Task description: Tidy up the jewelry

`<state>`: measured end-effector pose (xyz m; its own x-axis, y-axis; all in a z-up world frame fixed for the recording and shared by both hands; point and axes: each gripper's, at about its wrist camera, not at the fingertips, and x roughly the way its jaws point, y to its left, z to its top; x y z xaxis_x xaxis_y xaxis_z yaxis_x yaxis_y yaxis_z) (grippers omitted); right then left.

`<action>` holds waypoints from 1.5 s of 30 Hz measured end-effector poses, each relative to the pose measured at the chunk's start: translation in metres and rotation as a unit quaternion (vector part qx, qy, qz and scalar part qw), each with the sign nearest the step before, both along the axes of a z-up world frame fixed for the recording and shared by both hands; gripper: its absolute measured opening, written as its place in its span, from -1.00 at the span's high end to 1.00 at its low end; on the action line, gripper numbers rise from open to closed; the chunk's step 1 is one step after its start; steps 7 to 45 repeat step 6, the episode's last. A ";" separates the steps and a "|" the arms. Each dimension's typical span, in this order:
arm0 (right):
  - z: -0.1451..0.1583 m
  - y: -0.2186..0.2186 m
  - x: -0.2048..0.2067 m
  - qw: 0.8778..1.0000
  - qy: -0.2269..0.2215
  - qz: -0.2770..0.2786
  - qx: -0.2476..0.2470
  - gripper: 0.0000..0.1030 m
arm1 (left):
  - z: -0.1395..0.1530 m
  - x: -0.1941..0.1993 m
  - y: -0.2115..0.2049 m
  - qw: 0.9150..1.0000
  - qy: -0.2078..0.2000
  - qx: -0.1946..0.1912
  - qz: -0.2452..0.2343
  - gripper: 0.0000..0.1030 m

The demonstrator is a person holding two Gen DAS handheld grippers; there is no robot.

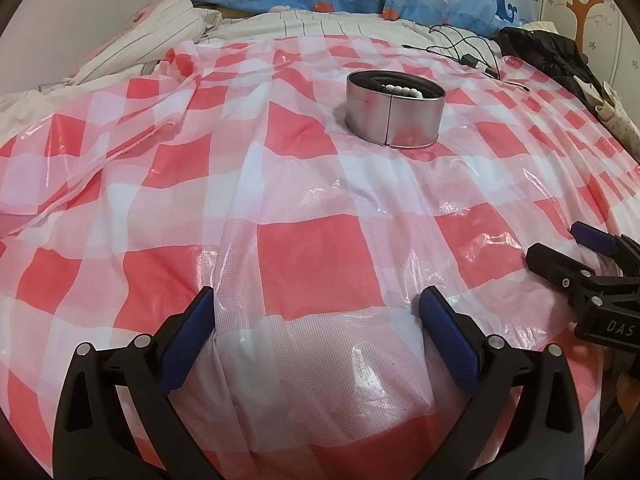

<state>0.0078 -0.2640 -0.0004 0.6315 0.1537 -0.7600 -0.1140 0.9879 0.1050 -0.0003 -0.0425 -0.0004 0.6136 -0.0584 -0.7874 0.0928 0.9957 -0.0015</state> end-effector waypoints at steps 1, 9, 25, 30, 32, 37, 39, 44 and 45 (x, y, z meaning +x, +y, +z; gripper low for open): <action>0.000 0.000 0.000 1.000 0.000 0.000 0.000 -0.86 | 0.000 0.000 -0.001 1.000 0.000 0.003 0.000 -0.86; 0.000 0.000 0.001 1.000 0.001 0.000 -0.001 -0.86 | 0.000 0.000 -0.002 1.000 -0.001 0.008 0.001 -0.86; 0.000 0.000 0.001 1.000 0.001 0.000 -0.001 -0.86 | 0.000 0.000 -0.002 1.000 -0.001 0.008 0.001 -0.86; 0.000 0.000 0.001 1.000 0.001 0.000 -0.001 -0.86 | 0.000 0.000 -0.002 1.000 -0.001 0.008 0.001 -0.86; 0.000 0.000 0.001 1.000 0.001 0.000 -0.001 -0.86 | 0.000 0.000 -0.002 1.000 -0.001 0.008 0.001 -0.86; 0.000 0.000 0.001 1.000 0.001 0.000 -0.001 -0.86 | 0.000 0.000 -0.002 1.000 -0.001 0.008 0.001 -0.86; 0.000 0.000 0.001 1.000 0.001 0.000 -0.001 -0.86 | 0.000 0.000 -0.002 1.000 -0.001 0.008 0.001 -0.86; 0.000 0.000 0.001 1.000 0.001 0.000 -0.001 -0.86 | 0.000 0.000 -0.002 1.000 -0.001 0.008 0.001 -0.86; 0.000 0.000 0.001 1.000 0.001 0.000 -0.001 -0.86 | 0.000 0.000 -0.002 1.000 -0.001 0.008 0.001 -0.86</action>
